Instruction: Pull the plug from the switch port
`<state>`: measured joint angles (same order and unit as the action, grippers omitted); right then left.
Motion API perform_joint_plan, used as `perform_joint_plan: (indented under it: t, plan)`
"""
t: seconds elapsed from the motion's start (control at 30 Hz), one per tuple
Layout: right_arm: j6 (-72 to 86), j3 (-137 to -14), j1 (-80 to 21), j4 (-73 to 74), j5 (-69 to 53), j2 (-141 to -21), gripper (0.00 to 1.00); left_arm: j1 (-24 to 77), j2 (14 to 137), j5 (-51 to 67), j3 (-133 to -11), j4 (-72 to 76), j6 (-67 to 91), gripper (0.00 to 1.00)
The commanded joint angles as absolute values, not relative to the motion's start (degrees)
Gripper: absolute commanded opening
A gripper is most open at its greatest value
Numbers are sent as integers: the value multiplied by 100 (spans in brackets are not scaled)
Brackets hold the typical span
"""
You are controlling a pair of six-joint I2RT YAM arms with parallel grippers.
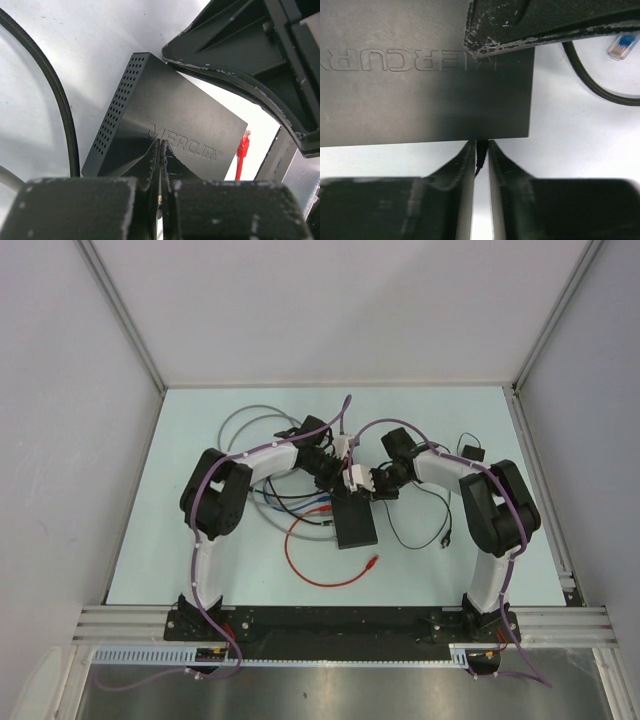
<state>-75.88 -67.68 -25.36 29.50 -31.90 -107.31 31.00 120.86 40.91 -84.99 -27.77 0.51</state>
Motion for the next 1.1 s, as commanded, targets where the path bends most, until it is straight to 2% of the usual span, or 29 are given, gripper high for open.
perform_joint_plan:
  t: [0.0,0.17,0.47,0.73,1.07]
  plan:
    - [-7646,-6855,-2716,3541,-3533,-10793,12,3067,12375,3261,-8429,-3015,-343,0]
    - [-7664,-6864,-2733,3708,-3568,-10705,5,3067,12392,3269,-8437,-3006,-334,0]
    - [-7542,-6855,-2786,3517,-3060,-10688,0,3067,12480,3261,-8517,-3023,-352,0]
    - [-7418,-6855,-2848,3120,-2935,-10687,0,3059,12524,3278,-8578,-3050,-360,0]
    - [-7506,-6864,-2725,3927,-3120,-10714,0,3050,12586,3287,-8596,-3067,-360,0]
